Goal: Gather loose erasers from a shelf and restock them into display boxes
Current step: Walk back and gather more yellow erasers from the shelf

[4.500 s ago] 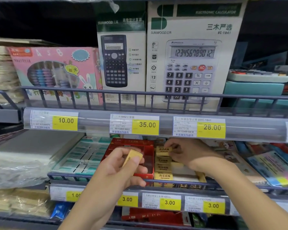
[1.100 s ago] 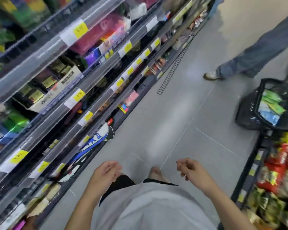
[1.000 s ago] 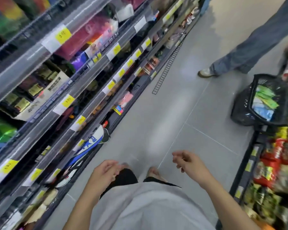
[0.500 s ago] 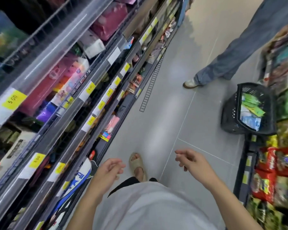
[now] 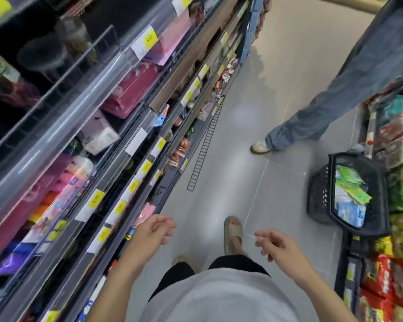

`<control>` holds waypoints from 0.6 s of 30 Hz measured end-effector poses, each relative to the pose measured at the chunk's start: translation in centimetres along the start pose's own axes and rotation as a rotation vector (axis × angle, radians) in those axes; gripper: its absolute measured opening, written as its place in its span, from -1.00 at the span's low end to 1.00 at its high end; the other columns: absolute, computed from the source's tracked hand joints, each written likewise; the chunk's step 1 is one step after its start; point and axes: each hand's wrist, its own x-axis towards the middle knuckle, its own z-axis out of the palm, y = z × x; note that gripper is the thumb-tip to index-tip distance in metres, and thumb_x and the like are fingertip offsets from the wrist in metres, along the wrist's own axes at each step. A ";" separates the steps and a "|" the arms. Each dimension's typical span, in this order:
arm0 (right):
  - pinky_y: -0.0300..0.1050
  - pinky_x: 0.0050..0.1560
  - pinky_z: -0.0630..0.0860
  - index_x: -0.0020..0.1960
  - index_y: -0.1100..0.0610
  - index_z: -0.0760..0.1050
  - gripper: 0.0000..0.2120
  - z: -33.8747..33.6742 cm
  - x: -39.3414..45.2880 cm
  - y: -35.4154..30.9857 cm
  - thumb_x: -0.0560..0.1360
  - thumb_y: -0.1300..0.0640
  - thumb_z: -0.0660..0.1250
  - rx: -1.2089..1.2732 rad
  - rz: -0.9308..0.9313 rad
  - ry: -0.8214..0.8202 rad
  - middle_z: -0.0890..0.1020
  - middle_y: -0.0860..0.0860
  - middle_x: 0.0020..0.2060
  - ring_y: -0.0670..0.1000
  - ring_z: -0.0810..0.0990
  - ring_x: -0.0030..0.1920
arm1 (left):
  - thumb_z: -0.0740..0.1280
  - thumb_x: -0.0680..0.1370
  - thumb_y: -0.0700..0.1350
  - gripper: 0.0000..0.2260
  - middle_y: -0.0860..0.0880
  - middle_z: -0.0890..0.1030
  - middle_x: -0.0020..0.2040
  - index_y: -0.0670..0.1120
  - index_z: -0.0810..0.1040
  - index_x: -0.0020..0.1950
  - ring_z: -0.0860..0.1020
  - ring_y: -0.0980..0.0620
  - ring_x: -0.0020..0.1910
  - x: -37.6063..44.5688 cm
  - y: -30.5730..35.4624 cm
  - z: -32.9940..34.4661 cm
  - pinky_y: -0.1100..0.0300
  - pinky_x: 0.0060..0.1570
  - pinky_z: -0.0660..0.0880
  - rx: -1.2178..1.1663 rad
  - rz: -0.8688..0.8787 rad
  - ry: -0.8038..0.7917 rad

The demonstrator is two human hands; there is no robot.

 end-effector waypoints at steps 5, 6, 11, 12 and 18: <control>-0.16 -0.22 0.55 0.06 -0.01 0.63 -0.89 -4.4 9.1 -6.2 0.60 0.12 0.34 -0.125 -0.092 -0.164 0.70 0.06 -0.15 -0.13 0.63 -0.26 | 0.35 0.67 -0.15 -0.89 0.06 0.76 0.00 -0.05 0.65 0.15 0.70 -0.01 0.05 2.0 3.7 3.7 0.08 0.08 0.59 -0.092 -0.058 0.131; -0.19 -0.23 0.54 0.06 0.00 0.62 -0.90 -5.0 10.7 -8.0 0.60 0.13 0.34 -0.138 -0.117 -0.204 0.70 0.06 -0.14 -0.14 0.63 -0.27 | 0.36 0.67 -0.14 -0.90 0.07 0.76 0.00 -0.04 0.65 0.15 0.70 -0.02 0.06 2.0 4.5 4.3 0.11 0.07 0.59 -0.115 -0.060 0.153; -0.25 -0.26 0.53 0.07 -0.01 0.63 -0.89 -5.7 16.7 -18.6 0.59 0.13 0.35 -0.218 -0.316 -0.376 0.70 0.01 -0.15 -0.11 0.60 -0.25 | 0.36 0.67 -0.08 -0.87 0.08 0.76 0.06 0.01 0.66 0.18 0.69 0.01 0.11 1.5 10.1 4.1 0.04 0.17 0.58 -0.234 -0.005 0.308; -0.25 -0.25 0.54 0.07 -0.02 0.63 -0.89 -5.3 17.4 -20.9 0.59 0.11 0.36 -0.233 -0.371 -0.408 0.70 0.00 -0.15 -0.11 0.61 -0.24 | 0.35 0.67 -0.10 -0.87 0.07 0.76 0.07 0.01 0.66 0.18 0.69 0.01 0.12 1.2 11.4 3.5 0.05 0.16 0.59 -0.256 0.026 0.353; -0.27 -0.21 0.51 0.06 0.00 0.63 -0.86 -0.8 18.3 -34.1 0.58 0.21 0.38 -0.232 -0.717 -0.581 0.68 -0.03 -0.27 -0.13 0.58 -0.26 | 0.37 0.65 -0.10 -0.86 0.10 0.76 0.07 0.13 0.65 0.13 0.70 0.11 0.08 -2.8 21.1 -2.6 0.10 0.14 0.57 -0.288 0.356 0.654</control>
